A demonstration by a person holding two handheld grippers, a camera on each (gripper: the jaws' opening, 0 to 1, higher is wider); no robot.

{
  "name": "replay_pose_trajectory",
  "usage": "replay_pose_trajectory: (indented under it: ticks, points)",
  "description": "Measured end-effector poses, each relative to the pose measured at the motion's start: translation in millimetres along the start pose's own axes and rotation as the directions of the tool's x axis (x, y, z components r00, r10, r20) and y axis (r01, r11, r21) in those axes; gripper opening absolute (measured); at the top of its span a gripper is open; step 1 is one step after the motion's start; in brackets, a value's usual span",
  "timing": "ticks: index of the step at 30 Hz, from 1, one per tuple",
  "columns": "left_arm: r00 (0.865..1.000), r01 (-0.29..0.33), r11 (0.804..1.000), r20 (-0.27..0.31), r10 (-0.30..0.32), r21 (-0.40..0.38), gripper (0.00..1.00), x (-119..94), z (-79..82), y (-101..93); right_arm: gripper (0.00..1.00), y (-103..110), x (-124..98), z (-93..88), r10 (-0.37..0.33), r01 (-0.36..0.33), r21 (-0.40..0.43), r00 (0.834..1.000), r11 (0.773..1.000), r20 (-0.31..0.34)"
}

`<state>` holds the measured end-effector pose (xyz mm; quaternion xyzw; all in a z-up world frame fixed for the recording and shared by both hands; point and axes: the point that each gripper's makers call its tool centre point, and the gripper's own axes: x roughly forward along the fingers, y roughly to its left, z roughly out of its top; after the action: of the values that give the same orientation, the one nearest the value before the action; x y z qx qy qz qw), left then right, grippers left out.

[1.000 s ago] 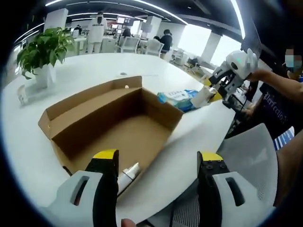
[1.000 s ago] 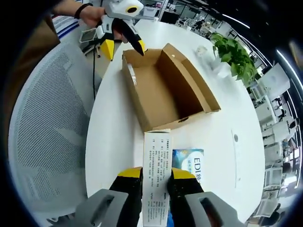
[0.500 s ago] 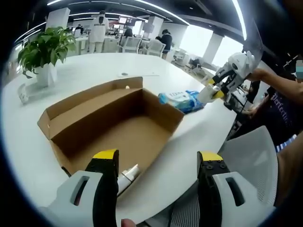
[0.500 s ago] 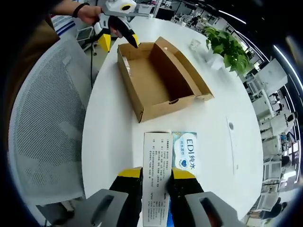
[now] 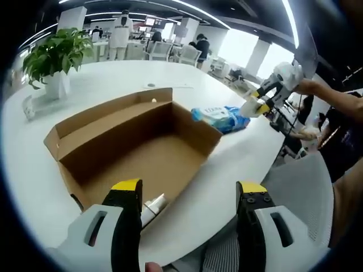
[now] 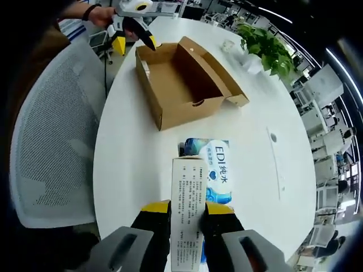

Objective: Operate the shoe box by opening the lid, removing the specified soft item, and placing it in the target area until the item is outside and the box remains undamaged.

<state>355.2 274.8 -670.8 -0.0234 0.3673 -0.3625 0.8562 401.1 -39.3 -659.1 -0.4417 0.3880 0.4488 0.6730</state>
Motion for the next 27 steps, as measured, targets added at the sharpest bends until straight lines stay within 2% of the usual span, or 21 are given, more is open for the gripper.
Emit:
replay_pose_trajectory:
  ticks: [14, 27]
  points:
    - [0.999, -0.038, 0.999, -0.002, 0.038, -0.025, 0.66, -5, 1.2, 10.2, 0.17, -44, 1, -33.2, 0.000, 0.000, 0.002, 0.999, 1.000, -0.041]
    - [0.997, -0.073, 0.996, -0.001, 0.073, -0.049, 0.67, -8, 2.2, 13.9, 0.17, -68, 3, -48.7, 0.006, -0.007, -0.005, 0.997, 1.000, -0.074]
